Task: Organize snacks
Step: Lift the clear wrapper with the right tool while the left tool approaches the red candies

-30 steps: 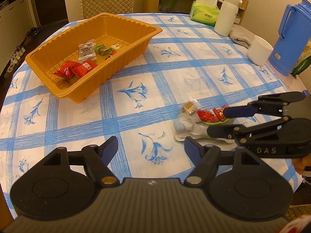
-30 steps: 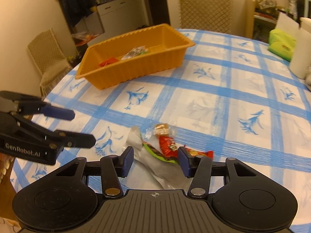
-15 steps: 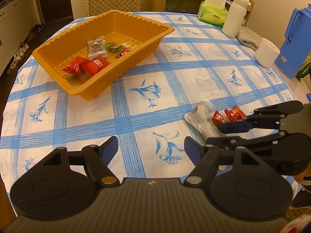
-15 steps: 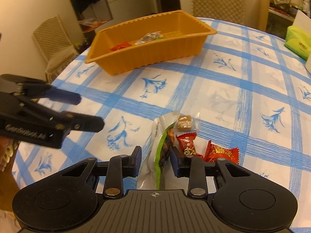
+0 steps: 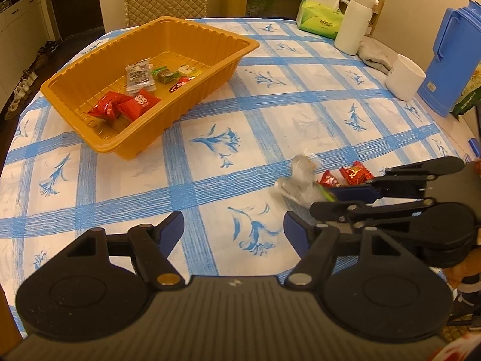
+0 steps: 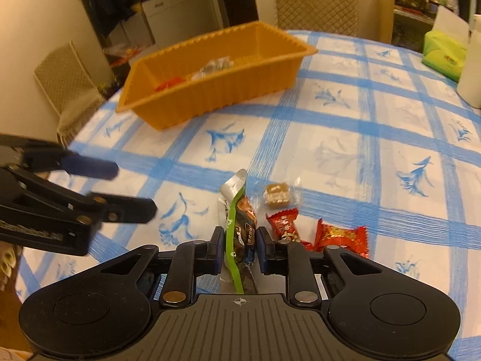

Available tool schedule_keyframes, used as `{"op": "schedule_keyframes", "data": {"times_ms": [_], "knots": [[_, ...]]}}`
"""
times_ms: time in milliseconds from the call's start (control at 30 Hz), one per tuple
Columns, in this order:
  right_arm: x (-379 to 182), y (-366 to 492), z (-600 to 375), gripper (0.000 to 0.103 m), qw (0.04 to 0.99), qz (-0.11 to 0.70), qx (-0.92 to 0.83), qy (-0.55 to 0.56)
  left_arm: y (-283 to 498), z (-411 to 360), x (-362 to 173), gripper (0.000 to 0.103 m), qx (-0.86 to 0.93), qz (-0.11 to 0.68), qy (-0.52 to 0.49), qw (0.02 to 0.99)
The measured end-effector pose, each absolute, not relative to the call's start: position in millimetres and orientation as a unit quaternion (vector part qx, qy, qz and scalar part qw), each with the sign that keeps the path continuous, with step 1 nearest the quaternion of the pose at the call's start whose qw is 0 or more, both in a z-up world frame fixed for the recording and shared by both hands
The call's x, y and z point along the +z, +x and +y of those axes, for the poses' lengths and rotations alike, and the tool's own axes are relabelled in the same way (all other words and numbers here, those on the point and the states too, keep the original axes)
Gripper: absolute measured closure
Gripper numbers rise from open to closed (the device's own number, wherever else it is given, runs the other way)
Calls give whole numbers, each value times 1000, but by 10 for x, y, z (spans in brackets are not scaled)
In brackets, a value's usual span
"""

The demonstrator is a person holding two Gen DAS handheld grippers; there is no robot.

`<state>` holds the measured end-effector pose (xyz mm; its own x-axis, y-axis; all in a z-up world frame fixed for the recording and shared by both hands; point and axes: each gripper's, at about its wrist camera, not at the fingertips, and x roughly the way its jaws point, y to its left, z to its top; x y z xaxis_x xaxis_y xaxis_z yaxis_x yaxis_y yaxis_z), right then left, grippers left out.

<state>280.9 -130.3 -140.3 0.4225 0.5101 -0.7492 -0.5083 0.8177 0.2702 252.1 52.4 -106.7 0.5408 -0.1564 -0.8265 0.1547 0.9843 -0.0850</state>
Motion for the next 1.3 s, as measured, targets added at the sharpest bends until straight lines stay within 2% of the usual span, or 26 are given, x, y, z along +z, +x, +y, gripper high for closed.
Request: {"op": "schedule_keyframes", "data": {"times_ms": [233,433,567,733,900,1300], "knots": [[-1141,2765,-1738,80,869,421,253,59,2608,308,-1085,39,-119,473,1,873],[-1052,2739,-2133,80,882,418,199,88,2705,9,-1166,49,-150,484,1,862],[-1039,2691,-2332,80,886,419,174,101,2764,-160,-1219,62,-167,493,-3,854],[-1043,2622,-2513,80,888,420,150,113,2818,-316,-1258,66,-182,494,-3,850],[-1056,2574,-2632,80,889,421,135,119,2913,-412,-1291,77,-184,492,-9,851],[-1084,2513,-2771,80,889,424,119,130,3084,-556,-1407,86,-168,492,23,854]]}}
